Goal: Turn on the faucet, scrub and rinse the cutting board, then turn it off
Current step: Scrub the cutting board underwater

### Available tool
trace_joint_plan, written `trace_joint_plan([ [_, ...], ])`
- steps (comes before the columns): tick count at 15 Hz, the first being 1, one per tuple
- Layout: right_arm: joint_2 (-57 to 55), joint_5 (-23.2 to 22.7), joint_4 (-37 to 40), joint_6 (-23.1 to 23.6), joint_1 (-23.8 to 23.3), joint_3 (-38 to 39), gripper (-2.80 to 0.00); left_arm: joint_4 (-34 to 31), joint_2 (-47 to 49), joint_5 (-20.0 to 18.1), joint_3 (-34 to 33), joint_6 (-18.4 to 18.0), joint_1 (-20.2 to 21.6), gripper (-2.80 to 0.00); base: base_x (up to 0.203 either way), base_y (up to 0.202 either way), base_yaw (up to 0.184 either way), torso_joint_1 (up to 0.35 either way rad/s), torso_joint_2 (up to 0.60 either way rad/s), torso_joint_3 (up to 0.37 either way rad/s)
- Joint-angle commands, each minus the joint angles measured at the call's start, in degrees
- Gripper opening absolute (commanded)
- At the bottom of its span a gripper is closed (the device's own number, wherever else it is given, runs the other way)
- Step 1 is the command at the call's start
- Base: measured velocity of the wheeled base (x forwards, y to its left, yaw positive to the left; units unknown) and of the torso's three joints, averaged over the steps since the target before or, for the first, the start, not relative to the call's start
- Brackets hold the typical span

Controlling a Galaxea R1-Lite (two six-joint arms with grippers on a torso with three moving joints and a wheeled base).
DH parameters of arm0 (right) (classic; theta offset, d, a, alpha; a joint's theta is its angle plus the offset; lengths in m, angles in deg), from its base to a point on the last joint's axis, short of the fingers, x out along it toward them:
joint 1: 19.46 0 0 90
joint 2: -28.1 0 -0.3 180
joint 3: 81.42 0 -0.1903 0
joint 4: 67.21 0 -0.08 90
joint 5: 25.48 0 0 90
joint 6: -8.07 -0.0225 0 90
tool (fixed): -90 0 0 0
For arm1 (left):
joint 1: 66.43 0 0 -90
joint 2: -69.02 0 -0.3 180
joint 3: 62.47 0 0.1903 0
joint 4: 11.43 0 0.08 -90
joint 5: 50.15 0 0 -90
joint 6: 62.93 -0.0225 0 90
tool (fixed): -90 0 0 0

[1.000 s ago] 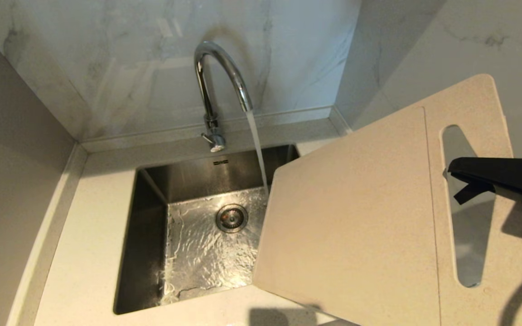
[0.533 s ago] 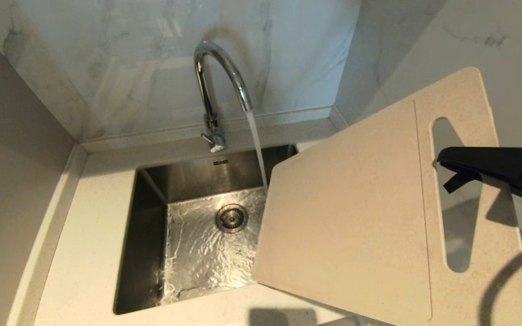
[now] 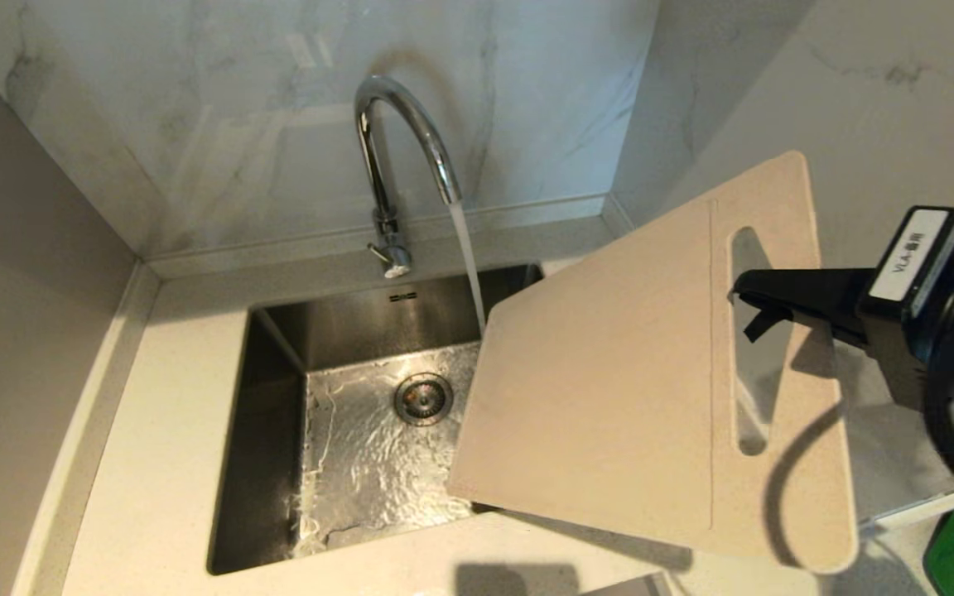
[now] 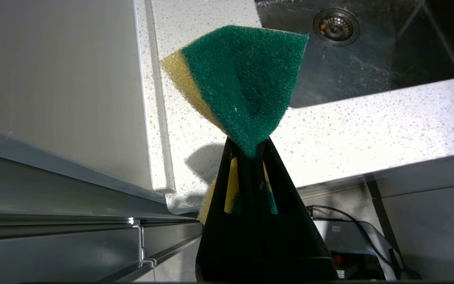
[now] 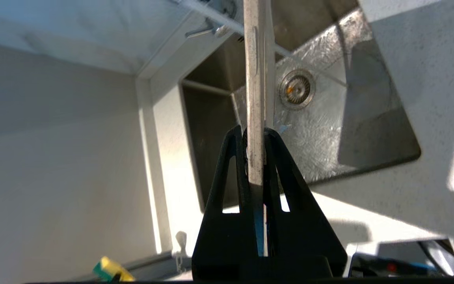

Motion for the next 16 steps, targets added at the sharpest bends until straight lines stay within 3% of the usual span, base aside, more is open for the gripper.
trace_joint_plan([
  [1,-7.09,-0.08,-4.09,-0.13,-1.68,0.08,-2.80,-0.11,0.05,0.02,0.01,0.00,0.02,-2.80,0.000,0.000,0.000,0.000,0.00,0.000],
  [5,-20.30,-0.15,-14.87,-1.28,-5.77,-3.56,-2.80,-0.11,0.05,0.02,0.01,0.00,0.02,-2.80,0.000,0.000,0.000,0.000,0.00,0.000],
  [8,-28.33,-3.73,-23.96,-9.86,-10.03,-11.00,-2.80,-0.11,0.05,0.02,0.01,0.00,0.02,-2.80,0.000,0.000,0.000,0.000,0.00,0.000],
  [10,-32.46,-6.54,-25.11,-11.40,-11.89,-15.06,-2.80,-0.11,0.05,0.02,0.01,0.00,0.02,-2.80,0.000,0.000,0.000,0.000,0.00,0.000],
  [16,-37.67,-7.17,-25.41,-12.85,-12.25,-19.23,-2.80,-0.11,0.05,-0.24,-0.08,-0.99,0.02,-2.80,0.000,0.000,0.000,0.000,0.00,0.000],
])
